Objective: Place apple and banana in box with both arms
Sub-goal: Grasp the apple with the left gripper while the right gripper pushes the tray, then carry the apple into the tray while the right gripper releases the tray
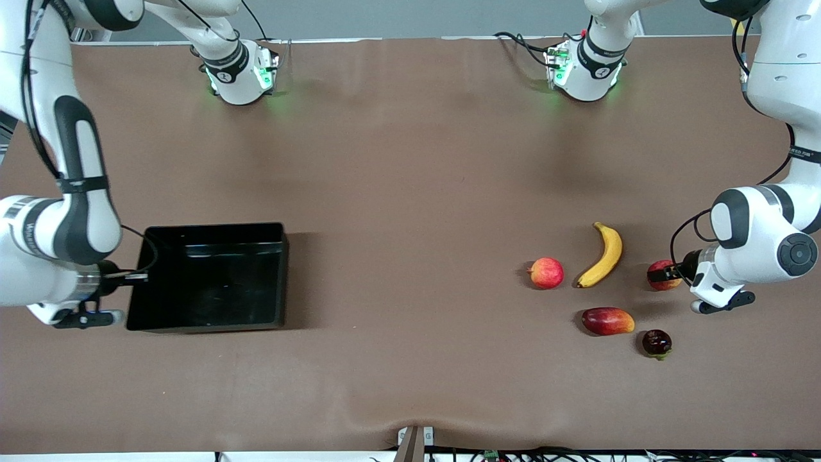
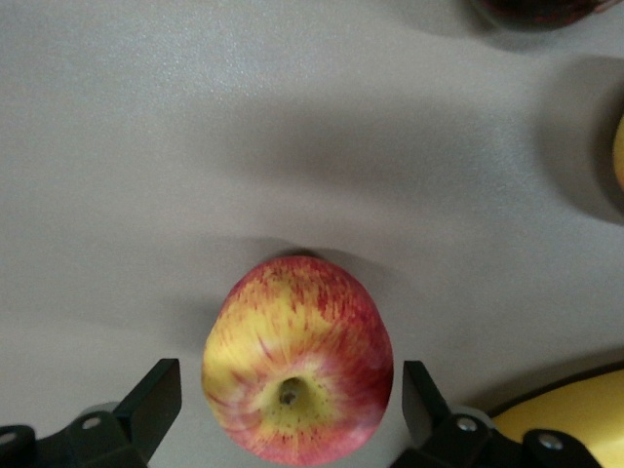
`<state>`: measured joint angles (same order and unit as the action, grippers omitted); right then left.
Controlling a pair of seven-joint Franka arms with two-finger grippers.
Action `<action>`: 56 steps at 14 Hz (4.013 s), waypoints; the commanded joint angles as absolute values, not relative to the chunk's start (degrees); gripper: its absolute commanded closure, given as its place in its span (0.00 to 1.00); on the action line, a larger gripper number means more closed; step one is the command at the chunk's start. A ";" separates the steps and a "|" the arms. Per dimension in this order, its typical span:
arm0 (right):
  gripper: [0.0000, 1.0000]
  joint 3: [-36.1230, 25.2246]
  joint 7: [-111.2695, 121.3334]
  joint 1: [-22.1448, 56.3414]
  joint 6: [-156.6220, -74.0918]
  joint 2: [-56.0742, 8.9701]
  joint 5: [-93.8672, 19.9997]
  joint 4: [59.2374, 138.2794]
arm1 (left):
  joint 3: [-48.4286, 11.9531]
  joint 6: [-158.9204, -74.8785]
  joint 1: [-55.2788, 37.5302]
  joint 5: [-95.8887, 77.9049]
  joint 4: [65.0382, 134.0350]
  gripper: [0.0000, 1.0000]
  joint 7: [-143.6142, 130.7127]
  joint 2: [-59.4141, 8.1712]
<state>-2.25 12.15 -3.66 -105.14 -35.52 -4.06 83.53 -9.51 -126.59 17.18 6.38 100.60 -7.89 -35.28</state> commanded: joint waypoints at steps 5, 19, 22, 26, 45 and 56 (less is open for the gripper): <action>1.00 -2.20 8.99 7.02 -103.27 -34.01 -10.54 83.06 | -9.93 -128.06 17.23 7.56 98.00 0.26 -7.29 -37.87; 1.00 -2.20 -32.51 34.45 -116.27 -38.40 -18.19 83.23 | -15.55 -124.19 16.96 6.59 97.47 1.00 -4.13 -28.22; 0.76 -2.20 -32.61 34.98 -116.28 -39.90 -18.19 83.50 | -20.11 -121.83 16.88 6.59 97.30 1.00 -9.64 -26.28; 0.00 -2.20 -33.57 35.33 -115.84 -40.08 -18.11 83.50 | -26.35 -117.87 16.79 6.59 95.36 1.00 -19.23 -25.93; 0.00 -2.72 -15.32 25.41 -114.70 -28.14 -9.32 89.72 | -32.43 -118.65 -7.89 19.50 89.13 1.00 -68.00 -37.25; 0.00 -2.90 1.14 12.13 -109.44 -12.76 -8.62 102.13 | -32.26 -123.92 -10.37 24.43 88.33 0.90 -70.58 -45.52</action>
